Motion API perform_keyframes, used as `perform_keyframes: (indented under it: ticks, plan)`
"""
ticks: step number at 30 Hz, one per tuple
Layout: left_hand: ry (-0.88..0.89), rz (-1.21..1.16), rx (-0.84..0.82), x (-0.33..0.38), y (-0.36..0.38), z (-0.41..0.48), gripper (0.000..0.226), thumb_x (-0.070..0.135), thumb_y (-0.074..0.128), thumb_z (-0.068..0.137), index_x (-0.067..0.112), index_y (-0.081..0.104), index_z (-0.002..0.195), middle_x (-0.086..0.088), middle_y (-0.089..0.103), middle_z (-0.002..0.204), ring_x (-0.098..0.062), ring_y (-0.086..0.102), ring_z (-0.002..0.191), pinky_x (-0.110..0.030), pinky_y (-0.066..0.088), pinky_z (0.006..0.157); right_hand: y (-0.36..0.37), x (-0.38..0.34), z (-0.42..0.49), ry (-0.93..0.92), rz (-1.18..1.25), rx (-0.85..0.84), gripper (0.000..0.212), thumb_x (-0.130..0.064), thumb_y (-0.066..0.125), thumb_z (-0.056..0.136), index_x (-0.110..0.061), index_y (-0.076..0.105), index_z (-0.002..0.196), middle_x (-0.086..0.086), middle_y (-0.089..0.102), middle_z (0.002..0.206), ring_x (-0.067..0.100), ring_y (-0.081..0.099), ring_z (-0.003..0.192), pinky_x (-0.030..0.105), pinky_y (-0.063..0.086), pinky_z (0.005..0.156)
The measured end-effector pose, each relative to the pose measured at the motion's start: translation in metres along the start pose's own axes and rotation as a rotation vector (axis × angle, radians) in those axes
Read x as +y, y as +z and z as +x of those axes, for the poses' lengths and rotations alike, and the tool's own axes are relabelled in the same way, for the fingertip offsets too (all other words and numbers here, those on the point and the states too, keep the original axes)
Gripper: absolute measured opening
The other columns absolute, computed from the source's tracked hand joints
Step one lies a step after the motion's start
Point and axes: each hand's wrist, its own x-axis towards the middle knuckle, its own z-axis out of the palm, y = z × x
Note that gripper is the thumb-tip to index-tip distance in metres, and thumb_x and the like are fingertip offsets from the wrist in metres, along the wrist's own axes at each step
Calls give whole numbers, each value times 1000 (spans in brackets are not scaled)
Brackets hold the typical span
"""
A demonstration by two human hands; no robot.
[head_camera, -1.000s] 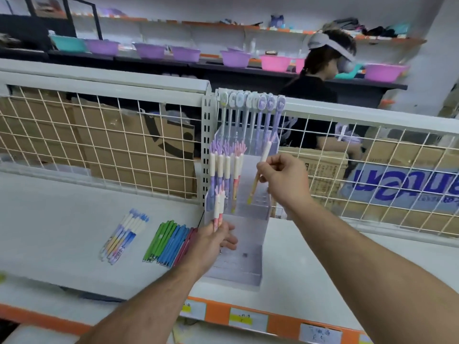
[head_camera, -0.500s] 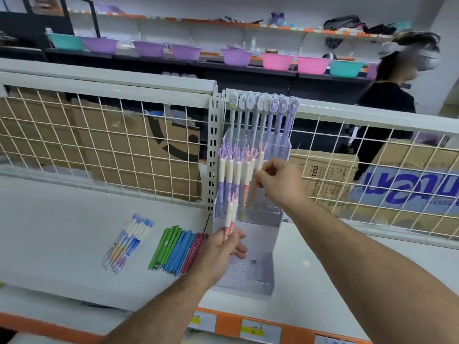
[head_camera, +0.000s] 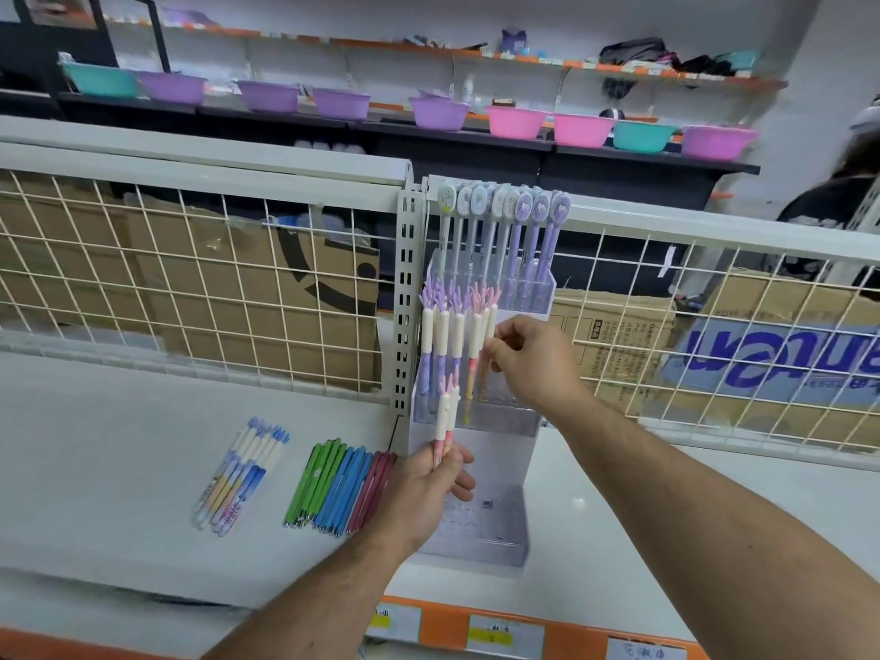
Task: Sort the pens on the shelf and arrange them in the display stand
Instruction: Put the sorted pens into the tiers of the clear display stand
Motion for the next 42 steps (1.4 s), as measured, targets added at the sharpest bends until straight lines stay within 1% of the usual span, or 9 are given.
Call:
perform_keyframes:
  ticks: [8, 15, 18, 21, 26, 29, 33, 35, 42]
  plan:
    - [5, 19, -5, -2, 0, 0, 25, 30, 44, 105, 24, 67, 99, 0, 73, 86, -15, 71, 84, -32, 47, 79, -1, -1, -3, 73, 14, 39, 15, -22, 71, 92, -14, 67, 80, 3, 72, 75, 26, 70, 76, 39, 58, 71]
    - [14, 30, -9, -2, 0, 1, 27, 33, 43, 105, 24, 68, 98, 1, 73, 85, -14, 70, 84, -34, 49, 82, -3, 1, -14, 76, 40, 83, 12, -26, 74, 89, -17, 67, 86, -2, 70, 76, 17, 66, 71, 35, 57, 67]
    - [13, 24, -12, -2, 0, 1, 28, 37, 43, 104, 26, 68, 98, 1, 73, 85, -15, 70, 85, -35, 49, 82, -5, -1, -31, 49, 43, 144, 12, -21, 70, 89, -17, 65, 79, -6, 66, 71, 12, 62, 66, 34, 55, 65]
    - [11, 7, -17, -1, 0, 0, 27, 36, 45, 104, 24, 69, 98, -1, 74, 85, -19, 70, 85, -35, 48, 80, 0, -1, -53, 41, 45, 46, 13, -16, 70, 87, -17, 67, 74, -5, 66, 68, 8, 59, 62, 29, 53, 62]
    - [24, 14, -46, 1, -1, -1, 28, 36, 45, 104, 23, 68, 95, -5, 74, 86, -19, 70, 85, -34, 47, 77, 13, 3, -75, 73, 122, -242, 7, -14, 77, 84, -14, 70, 85, -3, 69, 75, 8, 64, 55, 22, 54, 59]
    - [26, 50, -58, 3, -1, -3, 29, 38, 44, 104, 23, 68, 95, -2, 74, 87, -13, 69, 84, -29, 44, 75, 17, 5, -76, 62, 149, -256, 14, -12, 78, 83, -12, 65, 78, 2, 66, 67, 14, 62, 57, 35, 57, 64]
    - [23, 18, -69, 5, -1, -5, 30, 40, 44, 104, 23, 69, 100, -4, 74, 88, -17, 70, 86, -28, 45, 76, 16, 7, -75, 67, 147, -265, 9, -9, 69, 89, -7, 64, 83, 17, 68, 74, 19, 63, 60, 41, 59, 66]
    - [22, 12, -75, 4, -1, -5, 30, 39, 44, 104, 23, 69, 100, -5, 74, 90, -17, 69, 87, -27, 45, 76, 15, 6, -77, 85, 192, -265, 7, -5, 66, 91, -6, 64, 84, 20, 67, 75, 18, 62, 58, 37, 58, 63]
    - [26, 43, -90, 3, -2, -4, 29, 38, 43, 105, 23, 67, 101, -3, 74, 91, -12, 69, 86, -24, 44, 73, 13, -2, -81, 166, 322, -197, 15, -5, 74, 86, -8, 63, 78, 6, 62, 66, 14, 59, 56, 21, 48, 51]
